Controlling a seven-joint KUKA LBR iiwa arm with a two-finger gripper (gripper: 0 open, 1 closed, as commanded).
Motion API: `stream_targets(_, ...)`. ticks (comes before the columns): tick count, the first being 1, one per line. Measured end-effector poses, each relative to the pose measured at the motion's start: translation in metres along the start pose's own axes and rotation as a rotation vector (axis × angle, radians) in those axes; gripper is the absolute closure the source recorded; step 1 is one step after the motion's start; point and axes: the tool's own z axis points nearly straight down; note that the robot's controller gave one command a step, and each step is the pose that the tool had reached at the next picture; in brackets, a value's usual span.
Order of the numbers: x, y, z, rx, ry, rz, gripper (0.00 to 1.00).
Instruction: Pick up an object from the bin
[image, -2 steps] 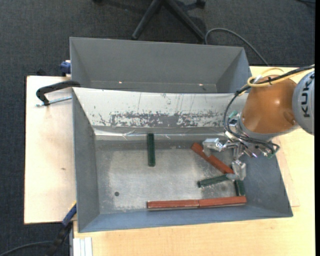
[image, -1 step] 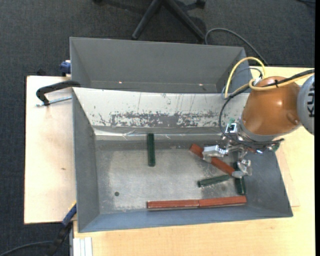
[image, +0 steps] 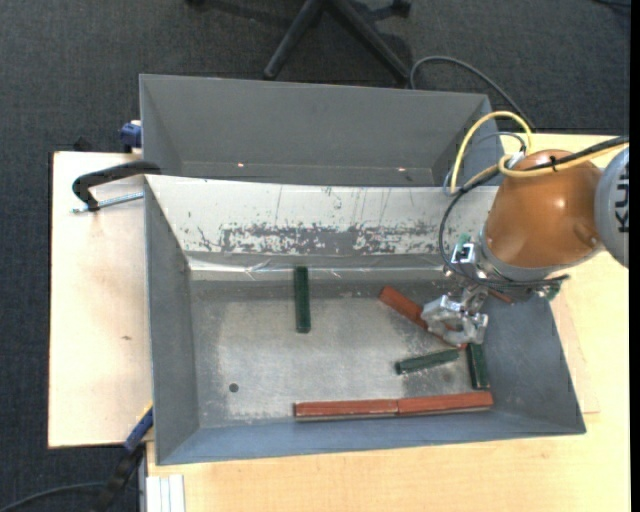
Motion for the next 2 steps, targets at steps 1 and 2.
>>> stream_targets(1, 0.0022, 0.0015, 0.0033, -0.005, 0.004, 0.001, 0.0)
stream_targets(2, 0.0034, 0.0001, 0.0016, -0.003, 0.006, 0.001, 1.0)
